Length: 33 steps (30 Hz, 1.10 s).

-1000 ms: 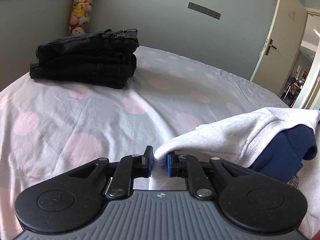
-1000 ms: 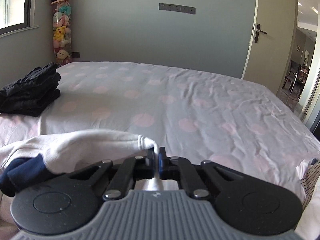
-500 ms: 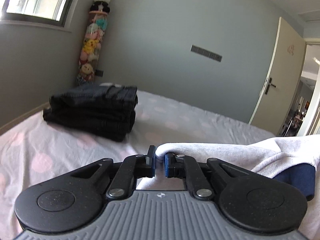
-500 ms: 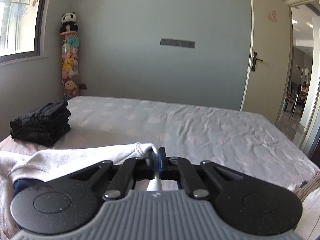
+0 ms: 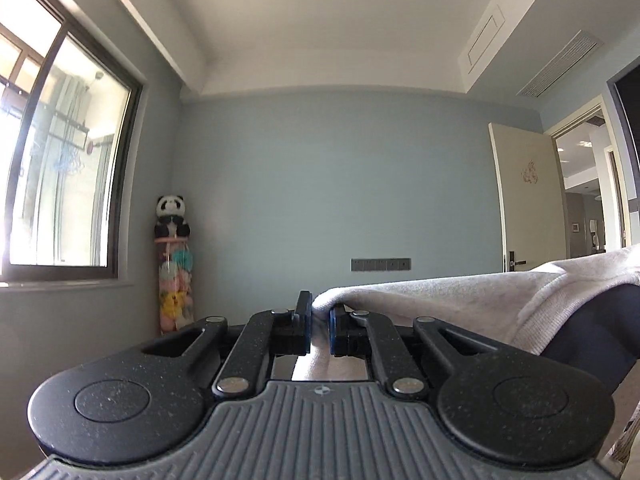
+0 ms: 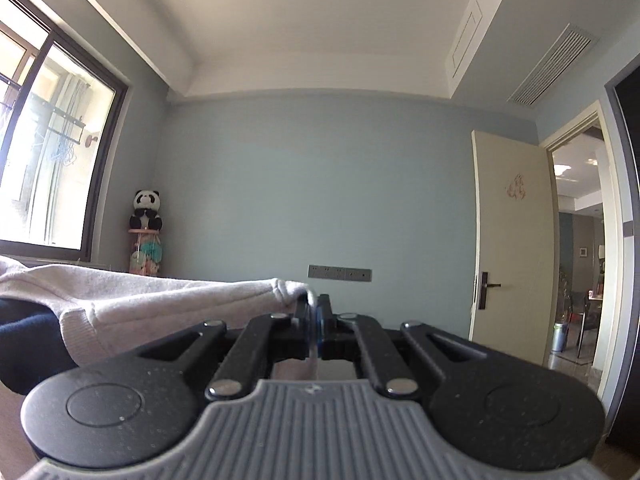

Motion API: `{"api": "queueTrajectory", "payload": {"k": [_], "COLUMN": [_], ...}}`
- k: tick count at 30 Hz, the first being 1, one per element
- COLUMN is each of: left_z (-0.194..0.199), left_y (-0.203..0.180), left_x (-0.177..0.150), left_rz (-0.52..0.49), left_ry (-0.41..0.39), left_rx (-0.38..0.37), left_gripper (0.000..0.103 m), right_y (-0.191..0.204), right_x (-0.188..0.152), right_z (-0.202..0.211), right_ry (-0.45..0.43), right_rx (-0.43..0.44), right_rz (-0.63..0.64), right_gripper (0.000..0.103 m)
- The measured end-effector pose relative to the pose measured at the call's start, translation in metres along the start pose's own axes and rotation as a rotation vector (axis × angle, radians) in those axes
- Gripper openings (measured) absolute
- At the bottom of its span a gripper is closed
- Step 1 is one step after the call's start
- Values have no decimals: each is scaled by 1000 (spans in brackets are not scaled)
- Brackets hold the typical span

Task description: Fold clothes

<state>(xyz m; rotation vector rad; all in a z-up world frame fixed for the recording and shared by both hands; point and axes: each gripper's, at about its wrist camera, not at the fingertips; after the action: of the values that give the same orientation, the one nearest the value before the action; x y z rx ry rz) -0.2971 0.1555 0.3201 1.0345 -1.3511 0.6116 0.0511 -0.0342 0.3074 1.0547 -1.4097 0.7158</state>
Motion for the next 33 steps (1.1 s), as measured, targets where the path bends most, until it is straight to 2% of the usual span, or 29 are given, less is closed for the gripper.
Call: {"api": "queueTrajectory", "payload": {"k": [4, 9, 11, 17, 21, 25, 28, 33], "left_z": [41, 59, 53, 14, -27, -85, -134, -232], "left_y": [-13, -26, -32, -51, -58, -63, -66, -81], "left_x": [25, 42, 39, -9, -48, -85, -115, -186], "left_rz": [-60, -122, -145, -151, -158, -162, -171, -225], "left_ry": [-95, -156, -143, -7, 61, 150, 235, 385], "left_rx": [1, 11, 11, -39, -55, -69, -81, -114], "left_gripper": [10, 10, 10, 10, 10, 10, 10, 10], "right_y": [-10, -18, -20, -29, -37, -37, -42, -55], "right_x": [25, 48, 47, 13, -26, -74, -110, -179], "right_z": [45, 76, 79, 68, 34, -23, -75, -171], "right_ry": [-86, -138, -141, -106, -30, 58, 145, 301], "right_rx": [-4, 16, 23, 60, 59, 29, 5, -55], "right_rz": [-9, 5, 18, 15, 17, 48, 45, 68], "right_gripper": [4, 4, 4, 4, 4, 4, 4, 4]}}
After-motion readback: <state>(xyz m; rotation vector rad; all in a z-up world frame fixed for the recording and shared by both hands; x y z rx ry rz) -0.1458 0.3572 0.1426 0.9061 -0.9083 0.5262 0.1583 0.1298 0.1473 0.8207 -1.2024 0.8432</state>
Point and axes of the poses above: each gripper's, at about its wrist camera, not at the fingertips, and z roughly against the way its jaws point, y to its left, x to its top, and after that the axes turned 13 degrees about -z, right-handed
